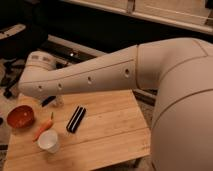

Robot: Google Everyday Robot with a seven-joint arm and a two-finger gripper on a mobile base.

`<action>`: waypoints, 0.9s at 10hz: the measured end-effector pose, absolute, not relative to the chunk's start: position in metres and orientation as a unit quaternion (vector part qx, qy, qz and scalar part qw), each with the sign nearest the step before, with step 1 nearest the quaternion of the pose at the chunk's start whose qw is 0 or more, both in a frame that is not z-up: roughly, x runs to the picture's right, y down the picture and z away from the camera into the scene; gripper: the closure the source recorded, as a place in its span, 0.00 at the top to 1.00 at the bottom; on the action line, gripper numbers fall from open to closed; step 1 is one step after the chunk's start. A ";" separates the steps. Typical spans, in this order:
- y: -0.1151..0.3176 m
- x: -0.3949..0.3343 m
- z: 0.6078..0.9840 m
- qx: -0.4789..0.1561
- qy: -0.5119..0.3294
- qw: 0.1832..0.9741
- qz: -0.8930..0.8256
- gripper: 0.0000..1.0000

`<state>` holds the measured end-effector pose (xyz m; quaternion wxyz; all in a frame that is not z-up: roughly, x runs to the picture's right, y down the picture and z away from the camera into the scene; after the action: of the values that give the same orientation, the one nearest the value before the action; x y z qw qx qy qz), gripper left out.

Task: Place the white sponge in the ceramic bowl

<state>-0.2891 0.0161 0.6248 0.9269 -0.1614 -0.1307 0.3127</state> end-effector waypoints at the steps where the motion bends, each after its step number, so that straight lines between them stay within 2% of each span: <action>1: 0.018 -0.308 0.620 -0.165 -0.141 0.929 0.298 0.00; 4: 0.000 -0.362 0.631 -0.172 -0.185 0.926 0.280 0.00; 7: -0.013 -0.401 0.666 -0.181 -0.204 0.923 0.270 0.00; 9: -0.004 -0.420 0.696 -0.197 -0.200 0.924 0.260 0.00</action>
<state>-0.4196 -0.0037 0.6965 0.9238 -0.1973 -0.2004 0.2597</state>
